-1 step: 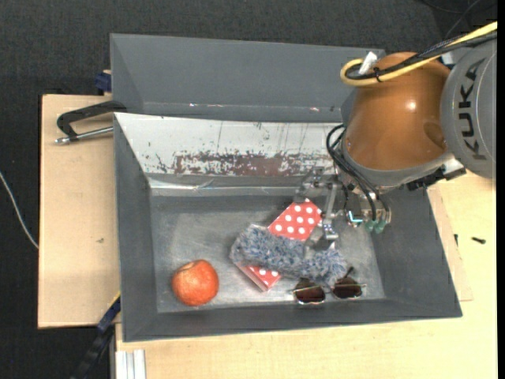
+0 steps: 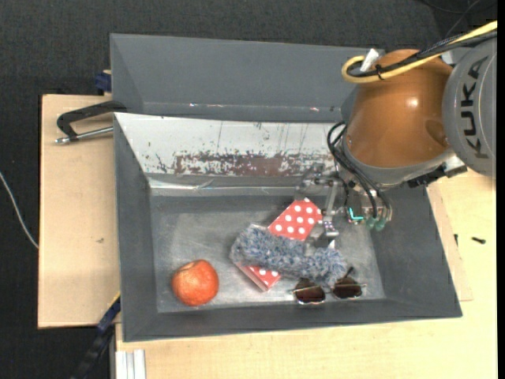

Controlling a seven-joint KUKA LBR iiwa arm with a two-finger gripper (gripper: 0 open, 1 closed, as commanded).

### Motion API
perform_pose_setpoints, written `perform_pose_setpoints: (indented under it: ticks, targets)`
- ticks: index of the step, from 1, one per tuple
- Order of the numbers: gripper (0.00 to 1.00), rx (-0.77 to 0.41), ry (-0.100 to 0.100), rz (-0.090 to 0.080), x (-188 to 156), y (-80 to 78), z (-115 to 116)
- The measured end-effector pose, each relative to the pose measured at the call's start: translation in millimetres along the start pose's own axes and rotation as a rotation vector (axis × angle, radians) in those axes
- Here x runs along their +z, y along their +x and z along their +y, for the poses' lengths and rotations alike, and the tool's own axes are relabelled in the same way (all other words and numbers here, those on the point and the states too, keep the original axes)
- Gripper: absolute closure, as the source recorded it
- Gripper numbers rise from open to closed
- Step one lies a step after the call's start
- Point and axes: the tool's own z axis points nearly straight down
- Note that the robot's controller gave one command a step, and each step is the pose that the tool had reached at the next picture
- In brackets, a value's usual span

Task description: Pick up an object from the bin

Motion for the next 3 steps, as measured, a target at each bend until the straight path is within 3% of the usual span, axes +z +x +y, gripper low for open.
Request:
perform_pose_setpoints:
  ticks: [1,2,3]
  targets:
    - [0.00,-0.005,0.000,-0.008,46.4,-13.4,1.2]
    - [0.00,0.085,-0.002,0.004,122.1,-16.0,-2.7]
    - [1.00,0.106,0.000,0.014,129.8,-15.8,-0.3]
